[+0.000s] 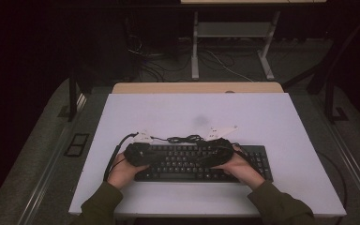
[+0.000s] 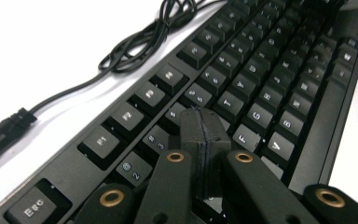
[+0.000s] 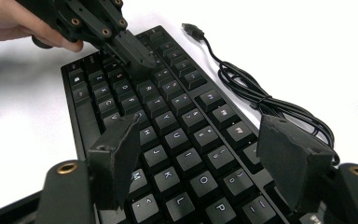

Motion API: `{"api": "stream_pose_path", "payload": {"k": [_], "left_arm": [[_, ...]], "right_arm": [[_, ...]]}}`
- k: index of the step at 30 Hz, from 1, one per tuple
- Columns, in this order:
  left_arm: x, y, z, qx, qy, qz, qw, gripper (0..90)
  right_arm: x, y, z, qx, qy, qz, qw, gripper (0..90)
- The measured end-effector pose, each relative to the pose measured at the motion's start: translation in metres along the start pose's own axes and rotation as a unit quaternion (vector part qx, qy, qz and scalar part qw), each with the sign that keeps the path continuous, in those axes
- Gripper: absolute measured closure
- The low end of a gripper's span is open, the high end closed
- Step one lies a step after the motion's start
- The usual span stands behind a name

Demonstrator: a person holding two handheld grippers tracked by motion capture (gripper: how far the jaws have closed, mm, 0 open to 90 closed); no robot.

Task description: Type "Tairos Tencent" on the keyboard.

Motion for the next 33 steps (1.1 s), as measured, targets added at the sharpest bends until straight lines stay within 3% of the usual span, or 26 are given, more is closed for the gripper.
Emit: {"api": "stream_pose_path", "payload": {"k": [7,23,27,33], "left_arm": [[-0.001,-0.001,0.0,0.002,-0.001,0.0,1.0,89.7],[-0.015,-0.008,-0.002,-0.008,0.001,-0.032,0.9994,89.4],[-0.017,-0.009,-0.001,-0.011,-0.007,-0.041,0.9991,79.6],[-0.02,-0.011,0.0,-0.015,-0.028,-0.052,0.9981,53.4]], "right_arm": [[-0.001,0.0,0.0,0.001,0.0,0.0,1.0,29.5],[0.0,0.0,0.0,0.005,0.002,-0.004,1.0,29.9],[0.001,0.0,0.0,0.004,0.002,-0.004,1.0,36.1],[0.003,-0.001,0.007,0.011,-0.015,-0.006,0.9998,62.0]]}}
Point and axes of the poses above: each handheld gripper's, and its own axes: x roughly forward along the jaws, y roughly out of its underside, z roughly to its left, the point moved 6 cm from there along x, roughly forward along the jaws, and after that the axes turned 5 degrees about -z, right-handed, at the moved point
